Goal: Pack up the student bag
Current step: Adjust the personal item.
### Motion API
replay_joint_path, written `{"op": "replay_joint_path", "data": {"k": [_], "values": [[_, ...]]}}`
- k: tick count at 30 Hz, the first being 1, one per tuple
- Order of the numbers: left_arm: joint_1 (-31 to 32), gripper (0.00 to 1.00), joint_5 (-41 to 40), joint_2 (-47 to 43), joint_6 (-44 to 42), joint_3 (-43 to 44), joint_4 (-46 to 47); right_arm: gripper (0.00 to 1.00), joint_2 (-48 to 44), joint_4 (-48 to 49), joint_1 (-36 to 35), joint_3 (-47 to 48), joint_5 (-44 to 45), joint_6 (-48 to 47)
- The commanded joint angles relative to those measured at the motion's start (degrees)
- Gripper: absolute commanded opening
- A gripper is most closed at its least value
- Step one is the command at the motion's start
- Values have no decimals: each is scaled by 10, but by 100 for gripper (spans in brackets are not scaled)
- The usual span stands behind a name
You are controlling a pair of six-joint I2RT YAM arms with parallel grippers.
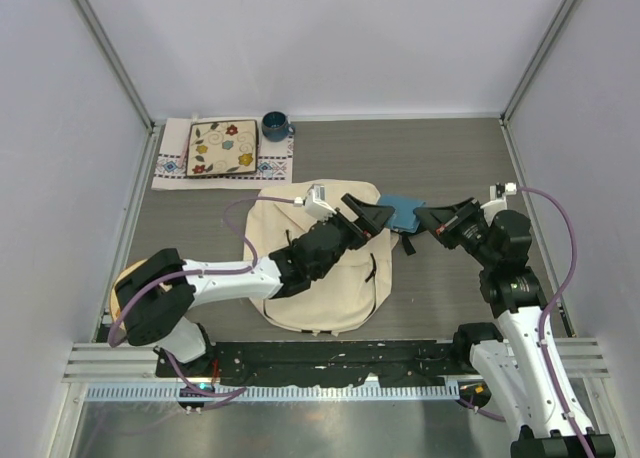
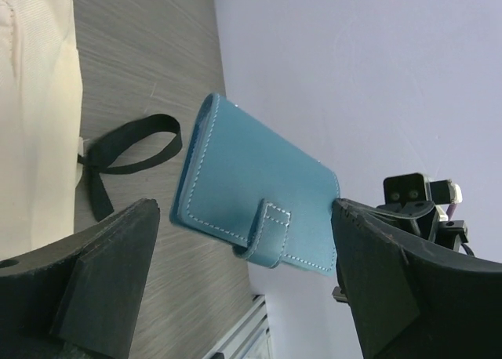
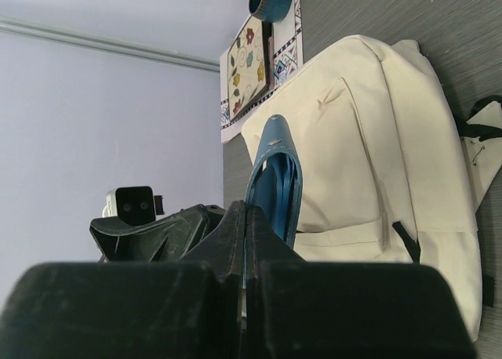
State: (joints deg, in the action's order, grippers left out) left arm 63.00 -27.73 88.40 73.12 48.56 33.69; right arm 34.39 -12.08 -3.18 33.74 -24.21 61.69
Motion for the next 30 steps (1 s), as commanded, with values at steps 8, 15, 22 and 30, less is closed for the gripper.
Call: {"op": "replay_joint_path", "data": {"k": [8,15,22,30], "values": [[2,73,-12,37,-4,40,69,1,-11,44,-5,-12,-33,19],[1,29,-8,34,-6,32,74,1,-13,40,-5,-17,-33,15],[0,6,-17,18,-5,17,56,1,-11,35,-6,-18,-32,7],[-33,0,5,-56,-91,9,-62,55,-12,-50,-6,12,-15,-89]]}}
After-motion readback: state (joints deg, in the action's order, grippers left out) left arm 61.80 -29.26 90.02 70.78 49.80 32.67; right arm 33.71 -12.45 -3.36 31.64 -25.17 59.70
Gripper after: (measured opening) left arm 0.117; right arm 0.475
